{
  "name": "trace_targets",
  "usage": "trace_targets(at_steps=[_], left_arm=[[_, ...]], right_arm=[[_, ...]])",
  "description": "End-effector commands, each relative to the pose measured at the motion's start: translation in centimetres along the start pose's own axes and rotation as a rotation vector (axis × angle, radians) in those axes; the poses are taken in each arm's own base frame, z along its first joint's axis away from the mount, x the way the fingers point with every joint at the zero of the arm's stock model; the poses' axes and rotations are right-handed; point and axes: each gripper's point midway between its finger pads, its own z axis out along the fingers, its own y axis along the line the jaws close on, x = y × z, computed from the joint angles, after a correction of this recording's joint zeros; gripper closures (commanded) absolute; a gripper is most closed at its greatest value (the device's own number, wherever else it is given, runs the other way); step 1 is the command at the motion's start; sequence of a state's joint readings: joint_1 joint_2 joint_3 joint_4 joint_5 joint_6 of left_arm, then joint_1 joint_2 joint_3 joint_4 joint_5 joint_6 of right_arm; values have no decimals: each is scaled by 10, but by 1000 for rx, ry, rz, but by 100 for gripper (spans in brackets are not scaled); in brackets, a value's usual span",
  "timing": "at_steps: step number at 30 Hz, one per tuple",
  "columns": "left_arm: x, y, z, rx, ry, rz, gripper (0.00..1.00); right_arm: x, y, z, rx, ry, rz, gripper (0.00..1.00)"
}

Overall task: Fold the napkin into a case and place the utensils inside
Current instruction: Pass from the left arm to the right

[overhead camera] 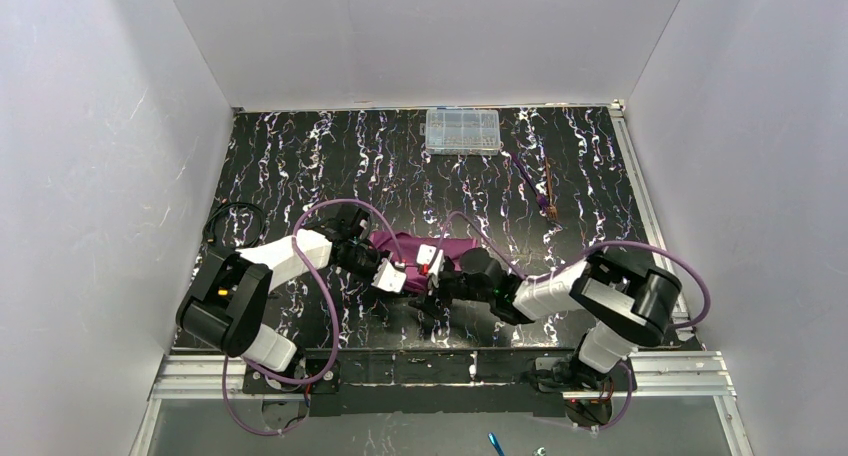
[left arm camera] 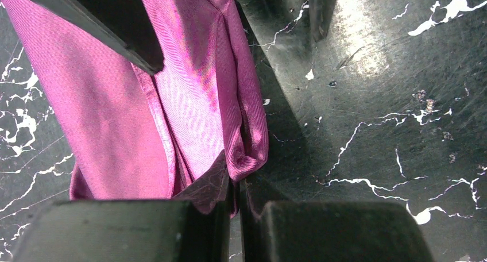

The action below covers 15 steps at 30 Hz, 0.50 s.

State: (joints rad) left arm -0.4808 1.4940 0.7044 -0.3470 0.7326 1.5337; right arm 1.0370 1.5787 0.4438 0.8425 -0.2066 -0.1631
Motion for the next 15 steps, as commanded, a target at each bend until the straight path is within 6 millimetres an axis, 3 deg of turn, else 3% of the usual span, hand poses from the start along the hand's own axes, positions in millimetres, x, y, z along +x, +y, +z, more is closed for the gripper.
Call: trace_targets(at_steps=[1,8,15], left_arm=[[-12,-1,-6,4,-30,6,100],[-14,-2,-6,0,-43,-6,100],[-15,-4,-6,-3,-48,-8,100]], right_arm=[[-20,-3,15,11,-67,-78,14],[-10,-14,27,115,-80,-121,15],[-4,-20,43,176,-111,-136,31]])
